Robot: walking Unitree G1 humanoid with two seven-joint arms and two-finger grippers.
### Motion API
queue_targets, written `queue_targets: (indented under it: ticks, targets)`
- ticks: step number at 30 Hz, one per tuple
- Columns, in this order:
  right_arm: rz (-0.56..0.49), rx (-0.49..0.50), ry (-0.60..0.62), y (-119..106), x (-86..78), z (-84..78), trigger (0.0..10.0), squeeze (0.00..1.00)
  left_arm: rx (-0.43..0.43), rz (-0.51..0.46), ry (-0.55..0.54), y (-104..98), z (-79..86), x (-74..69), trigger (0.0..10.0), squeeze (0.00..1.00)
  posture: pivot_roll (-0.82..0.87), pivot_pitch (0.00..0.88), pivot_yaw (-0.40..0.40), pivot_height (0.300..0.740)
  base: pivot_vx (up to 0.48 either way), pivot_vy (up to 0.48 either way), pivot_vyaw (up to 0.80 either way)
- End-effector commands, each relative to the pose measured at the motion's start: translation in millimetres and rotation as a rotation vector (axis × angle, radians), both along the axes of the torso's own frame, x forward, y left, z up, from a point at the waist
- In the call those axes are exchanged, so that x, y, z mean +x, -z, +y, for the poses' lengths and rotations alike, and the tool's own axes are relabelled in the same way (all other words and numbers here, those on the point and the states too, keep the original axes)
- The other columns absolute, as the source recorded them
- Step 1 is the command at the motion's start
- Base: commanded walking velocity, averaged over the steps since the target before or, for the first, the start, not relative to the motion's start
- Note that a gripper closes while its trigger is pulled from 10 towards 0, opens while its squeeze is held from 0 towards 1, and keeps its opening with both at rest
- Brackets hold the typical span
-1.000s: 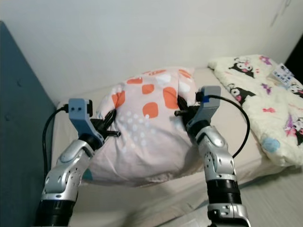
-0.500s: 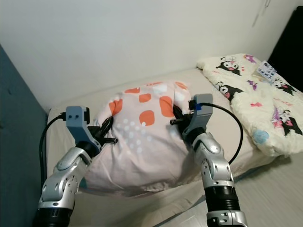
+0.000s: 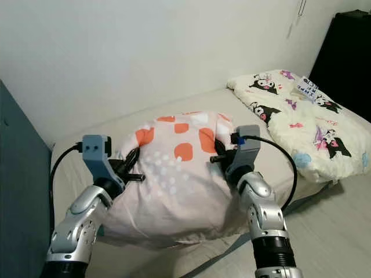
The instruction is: Clean up the room
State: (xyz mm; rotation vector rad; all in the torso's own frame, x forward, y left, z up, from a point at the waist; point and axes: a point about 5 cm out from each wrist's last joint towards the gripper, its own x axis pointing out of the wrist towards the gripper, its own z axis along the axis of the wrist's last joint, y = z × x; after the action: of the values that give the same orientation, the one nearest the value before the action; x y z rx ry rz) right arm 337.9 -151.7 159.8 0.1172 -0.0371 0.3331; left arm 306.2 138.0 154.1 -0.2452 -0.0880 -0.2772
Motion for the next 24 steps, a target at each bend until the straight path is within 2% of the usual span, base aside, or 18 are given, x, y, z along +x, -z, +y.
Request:
queue_targets:
  ticks: [1, 6, 17, 24]
  targets:
    - [-0.053, -0.014, -0.029, -6.6, -1.7, 9.2, 10.0, 0.0, -0.011, -0.064, 0.021, -10.8, -8.3, -2.8, 10.0, 0.0, -0.01, 0.076, -0.032, 0.74, 0.0, 0.0, 0.0]
    - [-0.044, 0.02, -0.008, -4.7, -2.7, 9.0, 10.0, 0.0, -0.017, -0.059, 0.017, -9.6, -9.9, -3.3, 10.0, 0.0, -0.01, 0.076, -0.032, 0.74, 0.0, 0.0, 0.0]
    - [-0.047, -0.026, -0.001, -3.1, -3.0, 9.9, 10.0, 0.0, -0.009, -0.043, 0.004, -6.4, -12.3, -3.7, 10.0, 0.0, -0.01, 0.076, -0.028, 0.74, 0.0, 0.0, 0.0]
    - [-0.057, -0.051, -0.001, -3.9, -2.9, 10.3, 10.0, 0.0, 0.003, -0.049, 0.004, -6.9, -14.3, -4.2, 10.0, 0.0, -0.01, 0.075, -0.029, 0.74, 0.0, -0.48, 0.8]
